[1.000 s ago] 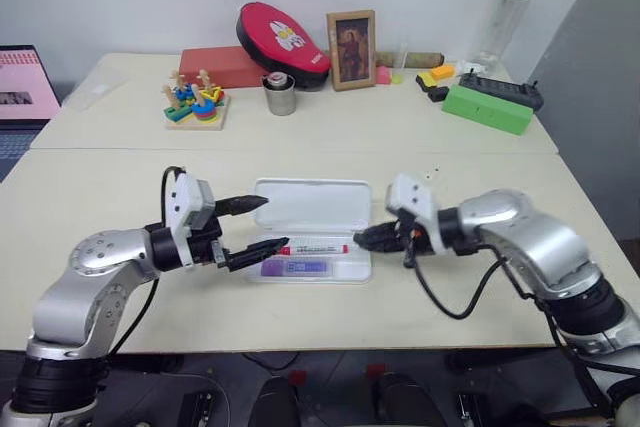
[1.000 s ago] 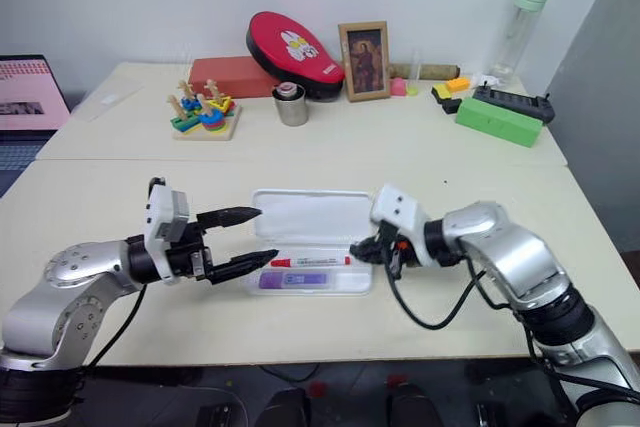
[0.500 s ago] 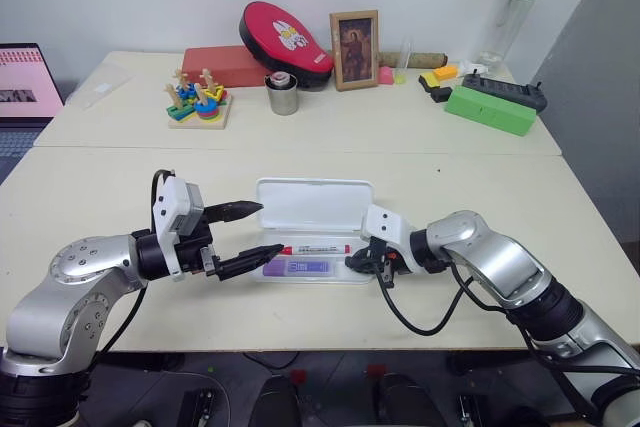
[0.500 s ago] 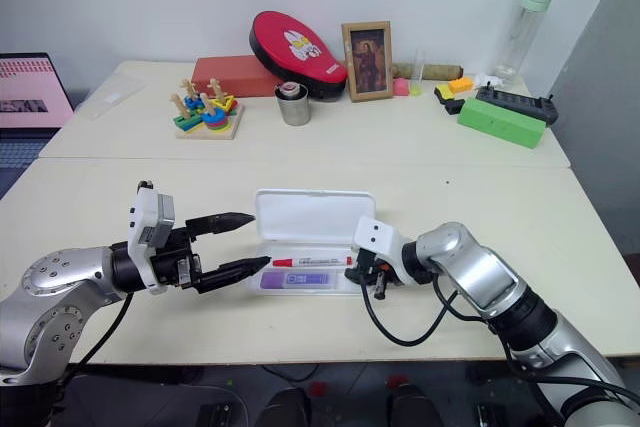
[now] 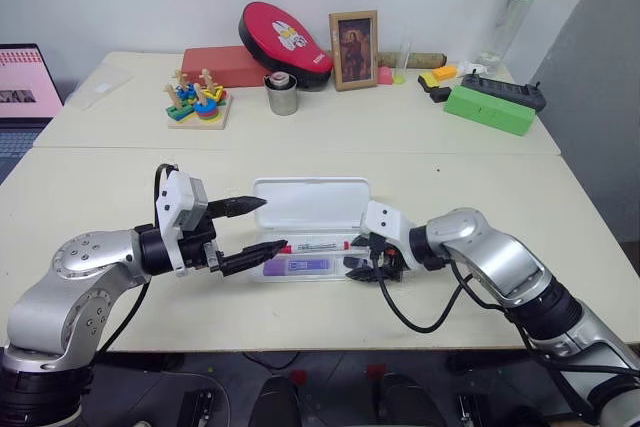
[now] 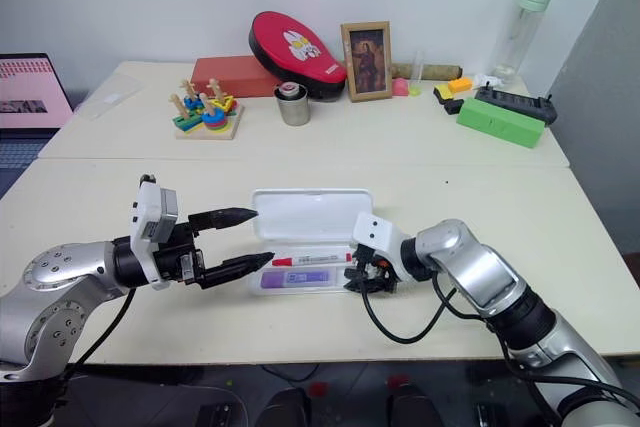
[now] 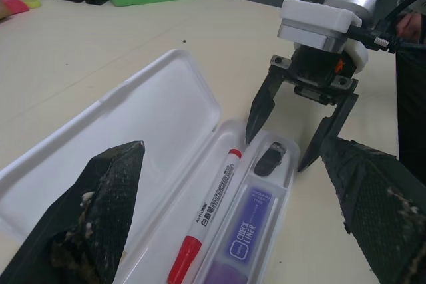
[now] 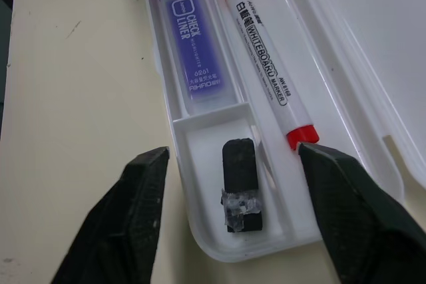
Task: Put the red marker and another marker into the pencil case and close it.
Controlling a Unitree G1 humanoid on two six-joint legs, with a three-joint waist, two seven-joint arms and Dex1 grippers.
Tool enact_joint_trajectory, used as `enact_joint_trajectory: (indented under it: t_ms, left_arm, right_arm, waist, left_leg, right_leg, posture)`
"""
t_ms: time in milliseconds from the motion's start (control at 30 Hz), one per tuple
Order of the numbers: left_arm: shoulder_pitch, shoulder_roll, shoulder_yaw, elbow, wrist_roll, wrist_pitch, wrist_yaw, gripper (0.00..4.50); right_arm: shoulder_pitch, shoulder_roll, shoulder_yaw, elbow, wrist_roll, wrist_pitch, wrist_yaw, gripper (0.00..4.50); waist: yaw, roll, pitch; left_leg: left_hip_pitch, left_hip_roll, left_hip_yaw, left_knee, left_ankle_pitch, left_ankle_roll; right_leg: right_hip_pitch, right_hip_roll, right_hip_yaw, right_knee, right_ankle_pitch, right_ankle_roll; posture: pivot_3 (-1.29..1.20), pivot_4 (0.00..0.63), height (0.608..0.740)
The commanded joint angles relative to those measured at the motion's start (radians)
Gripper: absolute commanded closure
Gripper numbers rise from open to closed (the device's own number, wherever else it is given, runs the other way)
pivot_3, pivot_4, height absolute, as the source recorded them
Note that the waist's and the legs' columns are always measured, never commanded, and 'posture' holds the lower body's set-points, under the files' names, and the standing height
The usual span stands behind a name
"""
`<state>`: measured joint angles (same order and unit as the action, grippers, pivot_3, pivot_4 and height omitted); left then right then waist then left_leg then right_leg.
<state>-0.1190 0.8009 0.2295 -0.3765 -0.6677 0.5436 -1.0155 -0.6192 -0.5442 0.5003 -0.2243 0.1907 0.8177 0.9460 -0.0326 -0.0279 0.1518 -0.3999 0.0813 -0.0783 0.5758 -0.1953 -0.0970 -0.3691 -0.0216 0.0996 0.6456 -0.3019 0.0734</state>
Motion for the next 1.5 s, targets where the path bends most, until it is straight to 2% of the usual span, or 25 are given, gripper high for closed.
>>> enact_joint_trajectory:
  t_ms: [33, 133, 267, 400, 567, 733, 900, 1000, 1167, 1200, 1500]
  left_arm:
    - [-0.009, 0.000, -0.002, -0.028, -0.018, 0.003, 0.002, 0.00]
    - [-0.007, -0.001, 0.001, -0.028, -0.020, 0.004, 0.005, 0.00]
    - [0.006, -0.014, 0.030, -0.022, -0.022, 0.007, 0.040, 0.00]
    - [0.013, -0.043, 0.056, -0.016, -0.027, 0.010, 0.093, 0.00]
    - [0.014, -0.088, 0.101, -0.030, -0.075, 0.043, 0.171, 0.00]
    - [0.042, -0.106, 0.143, -0.042, -0.087, 0.041, 0.225, 0.00]
    - [0.055, -0.129, 0.156, -0.063, -0.100, 0.039, 0.271, 0.00]
    - [0.073, -0.135, 0.157, -0.080, -0.110, 0.044, 0.283, 0.00]
    - [0.094, -0.128, 0.166, -0.097, -0.117, 0.039, 0.294, 0.00]
    - [0.095, -0.127, 0.167, -0.096, -0.121, 0.039, 0.294, 0.00]
    - [0.095, -0.104, 0.171, -0.097, -0.136, 0.038, 0.274, 0.00]
  right_arm:
    - [-0.029, 0.013, -0.063, -0.056, 0.042, 0.005, 0.008, 0.19]
    - [-0.039, 0.019, -0.098, -0.069, 0.072, 0.008, 0.008, 0.08]
    - [-0.115, 0.068, -0.261, -0.066, 0.206, 0.030, 0.014, 0.08]
    - [-0.293, 0.114, -0.345, 0.151, 0.176, 0.014, -0.077, 0.08]
    - [-0.471, 0.163, -0.309, 0.526, 0.030, -0.102, -0.189, 0.08]
    - [-0.552, 0.227, -0.250, 0.775, -0.073, -0.250, -0.200, 1.09]
    - [-0.583, 0.272, -0.222, 0.904, -0.142, -0.334, -0.197, 2.20]
    - [-0.584, 0.283, -0.201, 0.936, -0.173, -0.365, -0.172, 2.81]
    - [-0.558, 0.279, -0.163, 0.899, -0.196, -0.379, -0.067, 4.18]
    - [-0.551, 0.277, -0.160, 0.883, -0.196, -0.376, -0.048, 4.34]
    - [-0.475, 0.230, -0.119, 0.681, -0.201, -0.315, 0.105, 4.42]
  waist:
    - [0.000, 0.000, 0.000]
    - [0.000, 0.000, 0.000]
    - [0.000, 0.000, 0.000]
    - [-0.003, 0.000, 0.000]
    - [0.000, -0.001, -0.001]
    - [-0.003, 0.000, 0.000]
    - [-0.003, 0.000, 0.000]
    - [-0.003, 0.000, 0.000]
    - [-0.003, 0.000, 0.000]
    - [-0.003, 0.000, 0.000]
    - [-0.002, 0.000, 0.000]
  left_leg:
    - [0.000, 0.000, 0.000, 0.000, 0.000, 0.000]
    - [0.000, 0.000, 0.000, 0.000, 0.000, 0.000]
    - [0.000, 0.000, 0.000, 0.000, 0.000, 0.000]
    - [0.001, 0.000, 0.000, 0.000, 0.000, 0.000]
    - [0.001, 0.000, 0.000, 0.000, 0.000, 0.000]
    - [0.000, 0.000, 0.000, -0.001, 0.000, 0.000]
    - [-0.001, 0.000, 0.000, -0.003, 0.000, 0.000]
    - [-0.001, 0.000, 0.000, -0.002, 0.000, 0.000]
    - [0.000, 0.000, 0.000, -0.002, 0.000, 0.000]
    - [0.000, 0.000, 0.000, -0.002, 0.000, 0.000]
    - [0.000, 0.000, 0.000, -0.002, 0.000, 0.000]
  right_leg:
    - [0.000, 0.000, 0.000, 0.000, 0.000, 0.000]
    - [0.000, 0.000, 0.000, 0.000, 0.000, 0.000]
    - [0.000, 0.000, 0.000, 0.000, 0.000, 0.000]
    - [0.000, 0.000, 0.000, 0.001, 0.000, 0.000]
    - [-0.001, 0.000, 0.000, 0.000, 0.000, 0.000]
    - [-0.001, 0.000, 0.000, 0.001, 0.000, -0.001]
    - [-0.001, 0.000, 0.000, 0.001, 0.000, -0.001]
    - [-0.001, 0.000, 0.000, 0.001, 0.000, -0.001]
    - [-0.001, 0.000, 0.000, 0.002, 0.000, -0.001]
    - [-0.001, 0.000, 0.000, 0.002, 0.000, -0.001]
    - [-0.001, 0.000, 0.000, 0.001, 0.000, -0.001]
  posture:
    - [0.00, 0.150, 0.740]
    - [0.00, 0.150, 0.740]
    - [0.00, 0.150, 0.740]
    - [0.00, 0.150, 0.740]
    - [0.00, 0.150, 0.740]
    - [0.00, 0.150, 0.740]
    - [0.00, 0.150, 0.740]
    - [0.00, 0.150, 0.740]
    - [0.00, 0.150, 0.740]
    - [0.00, 0.150, 0.740]
    - [0.00, 0.150, 0.740]
